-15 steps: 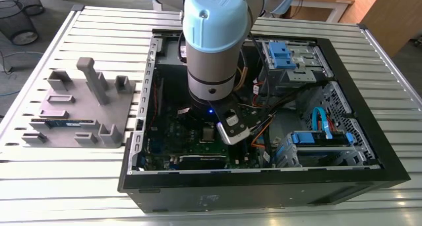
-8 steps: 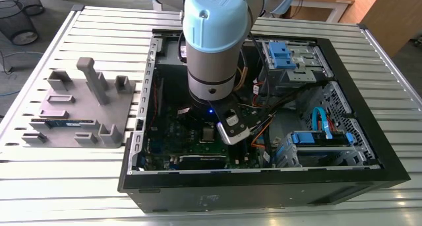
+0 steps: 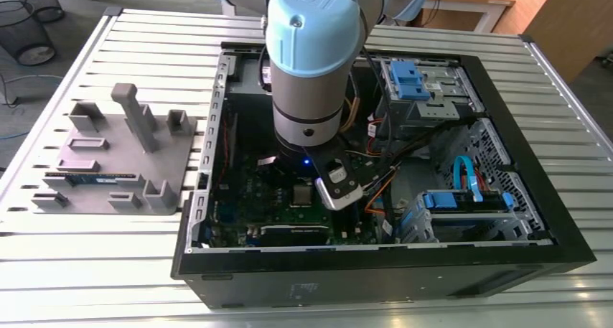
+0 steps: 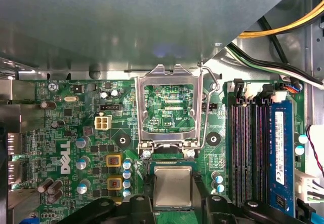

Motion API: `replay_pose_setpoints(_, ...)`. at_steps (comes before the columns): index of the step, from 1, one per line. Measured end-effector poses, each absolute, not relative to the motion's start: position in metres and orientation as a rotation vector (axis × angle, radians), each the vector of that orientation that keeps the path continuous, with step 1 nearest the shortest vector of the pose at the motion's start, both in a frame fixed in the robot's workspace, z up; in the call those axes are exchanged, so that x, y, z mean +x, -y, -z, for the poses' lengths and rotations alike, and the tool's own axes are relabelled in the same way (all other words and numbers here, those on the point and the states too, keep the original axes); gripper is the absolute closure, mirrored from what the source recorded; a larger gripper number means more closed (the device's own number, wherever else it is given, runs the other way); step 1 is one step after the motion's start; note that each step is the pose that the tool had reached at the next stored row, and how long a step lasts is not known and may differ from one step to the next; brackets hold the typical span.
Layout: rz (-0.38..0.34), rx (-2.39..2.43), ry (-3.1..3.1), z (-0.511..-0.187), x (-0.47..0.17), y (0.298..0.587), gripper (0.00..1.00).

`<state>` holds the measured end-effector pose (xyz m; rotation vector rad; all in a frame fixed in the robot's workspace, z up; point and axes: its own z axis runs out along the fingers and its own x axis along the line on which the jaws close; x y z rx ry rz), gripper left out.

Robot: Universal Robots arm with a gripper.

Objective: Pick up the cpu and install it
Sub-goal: 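Place the cpu into insertion slot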

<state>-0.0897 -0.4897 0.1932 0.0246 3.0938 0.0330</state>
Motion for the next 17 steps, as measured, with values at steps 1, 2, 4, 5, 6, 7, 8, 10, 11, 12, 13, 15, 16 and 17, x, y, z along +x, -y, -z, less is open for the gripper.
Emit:
replay_pose_setpoints(1,-0.033,0.025,-3.094,-0.1932,-0.0896,0.4897,0.58)
replay_pose_setpoints(2,-0.033,0.025,-3.094,-0.1932,-0.0896,0.4897,0.58)
replay_pose_setpoints(4,-0.033,0.025,-3.094,-0.1932,-0.0896,0.4897,0.58)
replay_pose_setpoints(5,-0.033,0.025,-3.094,-0.1932,-0.0897,0.4897,0.58)
replay_pose_setpoints(6,-0.033,0.024,-3.093,-0.1932,-0.0899,0.4897,0.58)
replay_pose_setpoints(7,-0.033,0.024,-3.093,-0.1932,-0.0901,0.4897,0.58)
replay_pose_setpoints(8,-0.033,0.024,-3.093,-0.1933,-0.0902,0.4897,0.58)
replay_pose_setpoints(10,-0.033,0.025,-3.093,-0.1932,-0.0904,0.4897,0.58)
replay_pose_setpoints(11,-0.033,0.025,-3.093,-0.1931,-0.0905,0.4897,0.58)
replay_pose_setpoints(12,-0.033,0.024,-3.093,-0.1930,-0.0905,0.4898,0.58)
replay_pose_setpoints(13,-0.033,0.024,-3.093,-0.1930,-0.0905,0.4898,0.58)
replay_pose_setpoints(15,-0.033,0.024,-3.093,-0.1929,-0.0905,0.4897,0.58)
replay_pose_setpoints(16,-0.033,0.025,-3.093,-0.1929,-0.0905,0.4897,0.58)
replay_pose_setpoints(17,-0.033,0.025,-3.093,-0.1929,-0.0905,0.4897,0.58)
